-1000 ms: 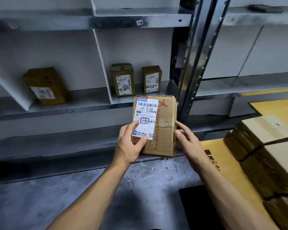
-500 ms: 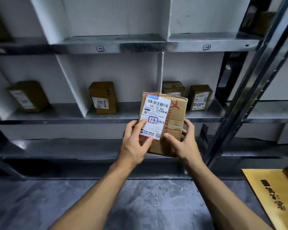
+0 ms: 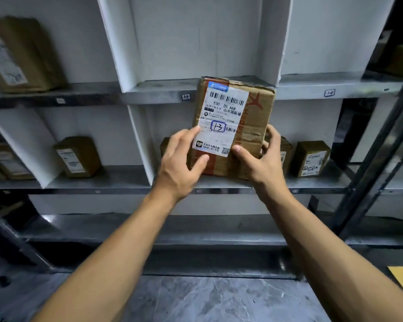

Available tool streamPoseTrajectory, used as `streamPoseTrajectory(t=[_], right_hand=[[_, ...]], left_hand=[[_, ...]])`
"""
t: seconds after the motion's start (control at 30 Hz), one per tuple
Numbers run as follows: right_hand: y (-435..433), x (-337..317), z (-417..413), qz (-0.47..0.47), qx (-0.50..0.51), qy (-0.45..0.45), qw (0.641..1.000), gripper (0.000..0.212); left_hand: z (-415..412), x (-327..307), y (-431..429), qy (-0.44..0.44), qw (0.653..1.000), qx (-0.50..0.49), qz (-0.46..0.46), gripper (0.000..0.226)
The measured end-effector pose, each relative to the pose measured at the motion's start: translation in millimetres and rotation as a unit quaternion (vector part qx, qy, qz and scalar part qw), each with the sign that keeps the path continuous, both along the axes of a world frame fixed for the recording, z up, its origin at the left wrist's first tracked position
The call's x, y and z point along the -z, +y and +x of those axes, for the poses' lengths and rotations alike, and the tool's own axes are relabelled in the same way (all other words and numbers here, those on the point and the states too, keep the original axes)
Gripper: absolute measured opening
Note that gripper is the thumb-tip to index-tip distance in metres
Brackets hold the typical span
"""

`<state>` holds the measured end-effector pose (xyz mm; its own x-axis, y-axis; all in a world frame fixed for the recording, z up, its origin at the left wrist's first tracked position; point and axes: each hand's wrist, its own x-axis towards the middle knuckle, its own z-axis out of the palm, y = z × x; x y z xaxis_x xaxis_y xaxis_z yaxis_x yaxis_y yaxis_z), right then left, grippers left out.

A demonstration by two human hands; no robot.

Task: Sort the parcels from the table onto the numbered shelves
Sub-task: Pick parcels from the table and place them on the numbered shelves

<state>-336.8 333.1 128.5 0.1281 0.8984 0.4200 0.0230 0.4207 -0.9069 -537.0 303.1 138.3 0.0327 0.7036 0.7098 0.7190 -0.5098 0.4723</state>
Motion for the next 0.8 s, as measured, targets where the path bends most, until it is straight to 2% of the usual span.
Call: streamPoseTrajectory(t=[0.17,0.33,0.5,0.8], right_hand=[[39.8,-56.3,-17.9,0.047,-0.007,-0.006,0.999,0.081],[78.7,-107.3,-44.4,0.094,-0.035,-0.011,0.995,0.08],[123.2,-145.2,-75.0,0.13,-0.057,-0.02,0.99,0.076],[221.8,-179.6,-117.8,0.143,-0.052,-0.029,0.988,0.07]], left_hand=[[-38.2,-52.9,22.6,0.081,0.991,-0.1,0.048,0.056],[-77.5,-88.9,50.1,0.183,0.963,-0.197,0.037,0.05],[-102.7,-116.2,77.9,0.232,0.944,-0.23,0.037,0.051],[-117.5,-150.5,155.1,0.259,0.927,-0.257,0.09,0.047]])
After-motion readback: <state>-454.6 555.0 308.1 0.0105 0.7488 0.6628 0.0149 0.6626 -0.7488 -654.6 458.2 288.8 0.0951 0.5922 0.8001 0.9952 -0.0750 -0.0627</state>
